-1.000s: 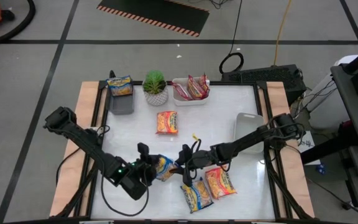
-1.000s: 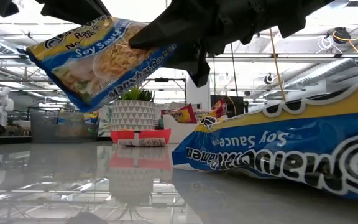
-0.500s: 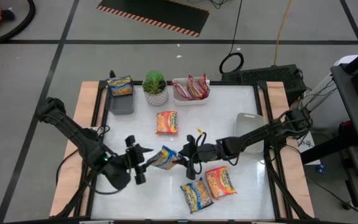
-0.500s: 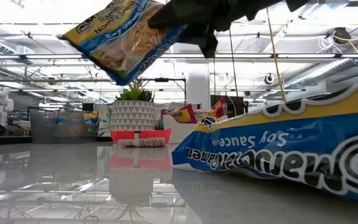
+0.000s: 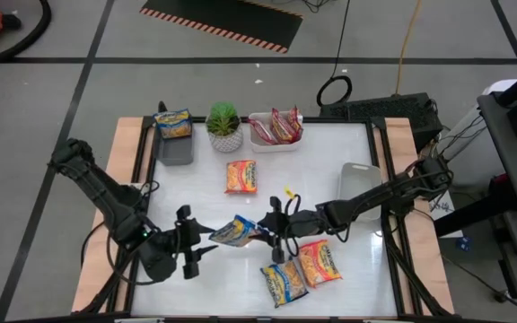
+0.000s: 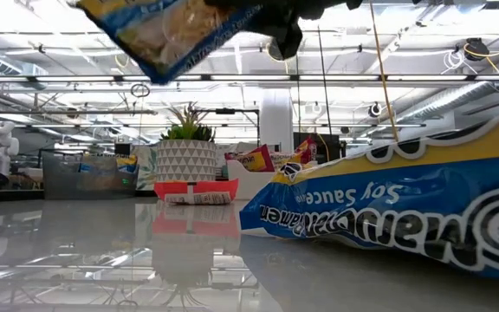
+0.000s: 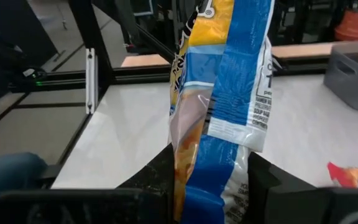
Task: Sort Maruchan noodles
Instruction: Put the top blue noodle pack into the black bin
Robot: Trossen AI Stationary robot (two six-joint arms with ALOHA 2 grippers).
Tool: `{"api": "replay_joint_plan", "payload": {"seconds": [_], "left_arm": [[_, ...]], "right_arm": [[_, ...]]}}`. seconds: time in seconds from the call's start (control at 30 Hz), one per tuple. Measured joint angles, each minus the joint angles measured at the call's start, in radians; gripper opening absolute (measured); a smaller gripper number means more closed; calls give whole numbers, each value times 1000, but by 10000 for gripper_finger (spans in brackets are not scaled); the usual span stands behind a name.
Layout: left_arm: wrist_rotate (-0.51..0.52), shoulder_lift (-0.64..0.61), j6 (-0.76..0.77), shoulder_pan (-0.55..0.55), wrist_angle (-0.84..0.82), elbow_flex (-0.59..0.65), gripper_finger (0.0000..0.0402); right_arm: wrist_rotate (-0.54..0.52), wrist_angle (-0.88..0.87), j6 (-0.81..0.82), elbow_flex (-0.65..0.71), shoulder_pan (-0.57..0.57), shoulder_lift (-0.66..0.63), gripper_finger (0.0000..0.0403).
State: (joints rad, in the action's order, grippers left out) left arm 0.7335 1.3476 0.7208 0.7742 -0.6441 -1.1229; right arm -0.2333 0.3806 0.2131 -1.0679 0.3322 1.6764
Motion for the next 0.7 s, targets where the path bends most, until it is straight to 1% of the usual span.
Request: {"api": "replay_joint_plan", "payload": {"seconds": [0.13, 0.27, 0.5, 0.7], "left_arm": [[26, 0, 0, -1, 18, 15, 205], [25, 1, -17, -2, 67, 35, 205], [-12, 1, -110, -2, 210, 35, 205], [-19, 1, -173, -20, 237, 36, 205]], "right_arm": [[2, 6, -40, 0, 8, 0, 94], [2, 30, -87, 0, 19, 0, 94], [0, 66, -134, 0, 44, 0, 94], [-1, 69, -155, 0, 49, 0, 94]]}}
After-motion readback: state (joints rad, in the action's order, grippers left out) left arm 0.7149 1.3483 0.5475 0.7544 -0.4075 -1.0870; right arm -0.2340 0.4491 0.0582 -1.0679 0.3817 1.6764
